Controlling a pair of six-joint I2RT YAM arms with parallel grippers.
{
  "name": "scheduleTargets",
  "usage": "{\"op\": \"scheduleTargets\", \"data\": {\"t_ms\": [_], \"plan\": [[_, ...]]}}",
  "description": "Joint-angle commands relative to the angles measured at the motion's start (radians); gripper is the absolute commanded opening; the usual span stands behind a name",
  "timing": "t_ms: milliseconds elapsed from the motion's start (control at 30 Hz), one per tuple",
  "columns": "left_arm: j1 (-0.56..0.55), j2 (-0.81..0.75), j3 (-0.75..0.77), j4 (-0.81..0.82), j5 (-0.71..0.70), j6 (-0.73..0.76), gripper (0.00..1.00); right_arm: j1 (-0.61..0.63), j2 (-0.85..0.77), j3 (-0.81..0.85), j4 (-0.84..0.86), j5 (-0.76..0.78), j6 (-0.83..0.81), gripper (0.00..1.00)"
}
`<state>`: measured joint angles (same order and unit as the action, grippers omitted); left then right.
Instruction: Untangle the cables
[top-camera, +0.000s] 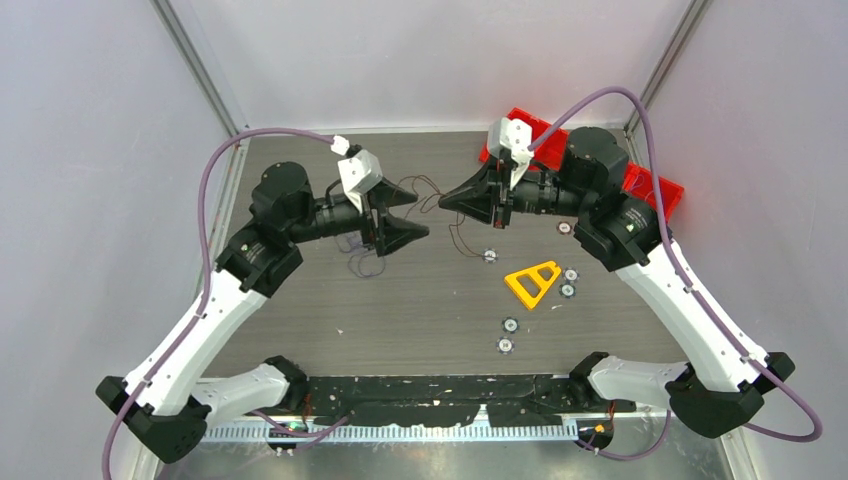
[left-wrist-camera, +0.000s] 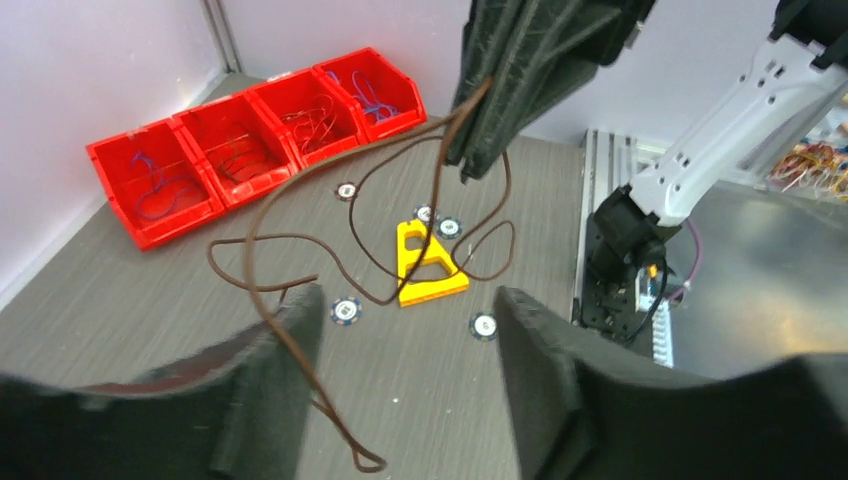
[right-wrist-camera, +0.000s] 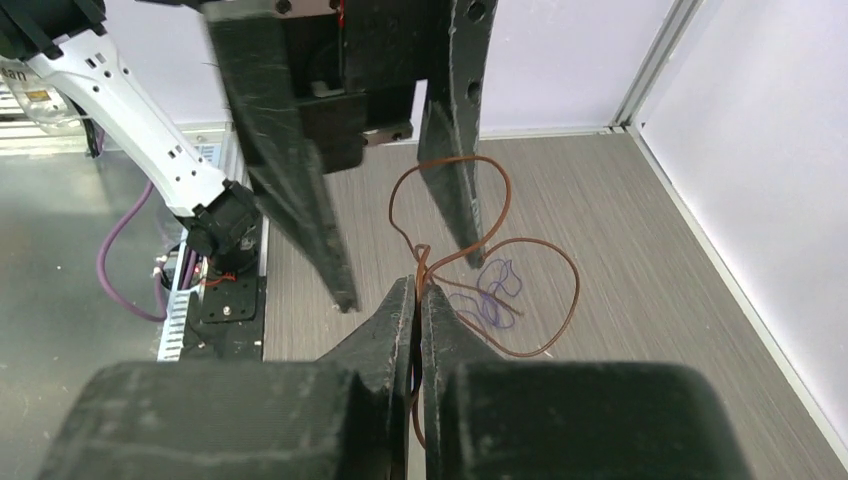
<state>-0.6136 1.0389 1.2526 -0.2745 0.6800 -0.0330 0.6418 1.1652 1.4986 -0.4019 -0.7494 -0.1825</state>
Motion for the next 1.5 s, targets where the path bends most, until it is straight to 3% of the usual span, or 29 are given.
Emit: {"op": "scheduleTargets", "data": {"t_ms": [0, 267, 300, 633, 733, 933, 1067, 1200, 1367, 1467], "plan": [[-0.004, 0.020, -0.006, 0.163, 0.014, -0.057, 0.53, 0.009, -0.003, 0.017, 0.096, -0.001, 0.074, 0.05], [-0.023, 0.026, -0.064, 0.192, 0.039, -0.054, 0.02, 0.010, 0.001, 0.019, 0.200, 0.050, 0.189, 0.05], [-0.027, 0.027, -0.072, 0.192, 0.041, -0.054, 0.00, 0.010, 0.001, 0.019, 0.239, 0.060, 0.207, 0.05], [-0.114, 0.112, -0.071, 0.206, 0.043, -0.057, 0.00, 0.010, 0.069, 0.043, 0.540, 0.176, 0.552, 0.05], [-0.116, 0.120, -0.085, 0.221, 0.035, -0.067, 0.06, 0.010, 0.069, 0.023, 0.575, 0.201, 0.581, 0.05], [-0.150, 0.118, -0.121, 0.254, -0.007, -0.067, 0.00, 0.010, 0.064, 0.004, 0.605, 0.265, 0.617, 0.05], [-0.197, 0.124, -0.096, 0.238, -0.028, 0.014, 0.00, 0.010, 0.074, -0.003, 0.604, 0.308, 0.624, 0.05], [-0.219, 0.129, -0.055, 0.124, -0.057, 0.120, 0.00, 0.003, 0.065, -0.013, 0.561, 0.355, 0.569, 0.05], [-0.220, 0.068, -0.068, -0.129, -0.114, 0.326, 0.24, -0.063, 0.020, -0.023, 0.473, 0.426, 0.489, 0.05], [-0.218, 0.041, -0.105, -0.204, -0.172, 0.386, 0.25, -0.105, -0.004, -0.049, 0.467, 0.441, 0.494, 0.06]]}}
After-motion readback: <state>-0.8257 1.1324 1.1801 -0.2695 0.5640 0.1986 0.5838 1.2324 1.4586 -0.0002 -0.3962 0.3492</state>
